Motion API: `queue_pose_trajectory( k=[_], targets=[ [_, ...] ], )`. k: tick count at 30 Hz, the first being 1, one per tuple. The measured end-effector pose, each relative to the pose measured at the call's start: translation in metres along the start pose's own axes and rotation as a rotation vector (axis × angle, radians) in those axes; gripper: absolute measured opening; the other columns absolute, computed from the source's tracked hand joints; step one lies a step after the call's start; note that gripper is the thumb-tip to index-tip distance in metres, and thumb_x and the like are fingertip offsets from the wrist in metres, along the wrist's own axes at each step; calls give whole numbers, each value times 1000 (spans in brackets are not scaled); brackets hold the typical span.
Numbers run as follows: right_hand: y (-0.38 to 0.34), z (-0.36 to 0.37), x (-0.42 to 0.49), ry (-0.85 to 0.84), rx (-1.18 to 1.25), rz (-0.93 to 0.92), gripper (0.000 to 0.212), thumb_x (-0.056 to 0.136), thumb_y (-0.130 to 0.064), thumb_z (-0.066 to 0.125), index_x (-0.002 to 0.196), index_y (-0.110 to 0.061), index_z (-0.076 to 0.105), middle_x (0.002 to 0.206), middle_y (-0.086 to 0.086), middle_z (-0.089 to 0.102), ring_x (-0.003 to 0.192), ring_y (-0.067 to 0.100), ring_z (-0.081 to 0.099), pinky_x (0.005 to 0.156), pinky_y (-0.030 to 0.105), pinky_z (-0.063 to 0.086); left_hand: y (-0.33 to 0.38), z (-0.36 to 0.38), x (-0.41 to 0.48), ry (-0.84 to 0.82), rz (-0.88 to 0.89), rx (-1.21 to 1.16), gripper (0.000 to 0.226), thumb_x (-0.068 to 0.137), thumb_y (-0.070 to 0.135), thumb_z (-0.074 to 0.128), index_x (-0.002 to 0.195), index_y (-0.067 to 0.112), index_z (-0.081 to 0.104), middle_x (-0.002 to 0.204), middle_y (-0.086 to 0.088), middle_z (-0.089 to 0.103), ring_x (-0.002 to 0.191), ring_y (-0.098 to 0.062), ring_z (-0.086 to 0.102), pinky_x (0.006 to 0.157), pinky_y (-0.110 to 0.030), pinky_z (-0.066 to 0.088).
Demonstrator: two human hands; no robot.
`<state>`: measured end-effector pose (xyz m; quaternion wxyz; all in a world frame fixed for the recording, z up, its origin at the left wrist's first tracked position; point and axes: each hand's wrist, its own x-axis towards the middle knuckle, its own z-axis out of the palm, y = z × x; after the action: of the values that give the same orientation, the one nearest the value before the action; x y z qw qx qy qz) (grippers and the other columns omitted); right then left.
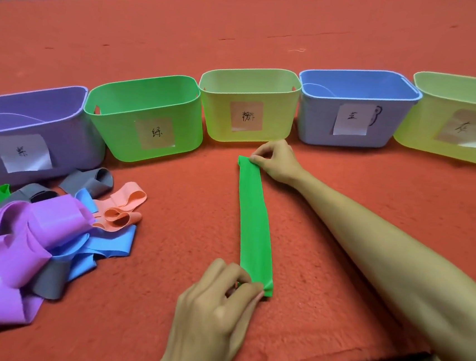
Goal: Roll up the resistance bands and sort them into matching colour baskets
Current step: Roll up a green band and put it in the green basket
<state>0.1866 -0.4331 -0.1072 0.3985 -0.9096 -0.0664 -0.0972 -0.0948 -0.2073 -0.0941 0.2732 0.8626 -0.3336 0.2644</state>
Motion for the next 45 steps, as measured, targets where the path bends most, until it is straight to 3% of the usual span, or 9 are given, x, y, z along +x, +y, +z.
queue_pose_trajectory(
  k=[7, 12, 15, 20, 22, 29, 37, 45],
  targets=[
    [4, 0, 4, -24, 21, 14, 10, 92, -17, 75, 89, -12, 83, 88, -3, 78, 82, 7, 67, 78, 24, 47, 2, 5, 0, 100, 63, 3, 8, 92, 14, 78, 94, 7, 81, 85, -2, 67, 68, -20, 53, 51, -35, 45],
    [2, -1, 0, -7, -9, -23, 10, 92, -15, 74, 88, -11, 82, 91, 0, 78, 84, 9, 67, 78, 21, 47, 1, 12, -2, 11, 112, 15, 7, 94, 14, 75, 92, 8, 78, 85, -2, 65, 71, -23, 55, 55, -36, 47],
    [0, -1, -3, 11, -60, -68, 11, 92, -16, 73, 89, -11, 82, 90, -1, 77, 84, 10, 66, 71, 10, 42, 3, 12, -1, -52, 109, 19, 8, 95, 16, 74, 90, 10, 76, 87, 0, 64, 74, -21, 55, 59, -35, 47],
    [-2, 1, -6, 54, -110, -118, 9, 89, -22, 77, 84, -15, 79, 83, -6, 72, 79, 10, 66, 72, 16, 47, 1, 12, 1, -131, 75, 50, 13, 98, 24, 68, 89, 17, 72, 88, 4, 60, 79, -20, 56, 62, -37, 46],
    [-2, 2, -7, 59, -115, -118, 9, 87, -23, 79, 82, -16, 79, 81, -9, 70, 77, 8, 66, 71, 13, 47, 0, 12, -1, -120, 37, 55, 13, 97, 25, 70, 89, 17, 73, 85, 4, 59, 78, -20, 55, 62, -37, 48],
    [-4, 1, -9, 79, -105, -108, 8, 85, -21, 80, 81, -14, 80, 80, -9, 70, 75, 8, 67, 75, 19, 53, -1, 14, -4, -81, -21, 19, 17, 93, 33, 76, 97, 16, 79, 85, 4, 62, 78, -20, 54, 61, -37, 51],
    [-4, 1, -10, 100, -54, -85, 6, 84, -19, 80, 81, -14, 80, 80, -9, 72, 74, 6, 67, 77, 23, 57, -1, 15, -4, -90, 4, 10, 8, 94, 20, 75, 95, 13, 79, 83, 2, 63, 75, -21, 57, 59, -38, 51],
    [-2, 1, -9, 113, -25, -27, 10, 83, -23, 83, 78, -14, 80, 79, -7, 73, 77, 9, 70, 81, 30, 59, 3, 12, -2, -72, 48, 50, 19, 99, 20, 66, 86, 10, 74, 82, -1, 60, 72, -23, 54, 60, -37, 52]
  ],
)
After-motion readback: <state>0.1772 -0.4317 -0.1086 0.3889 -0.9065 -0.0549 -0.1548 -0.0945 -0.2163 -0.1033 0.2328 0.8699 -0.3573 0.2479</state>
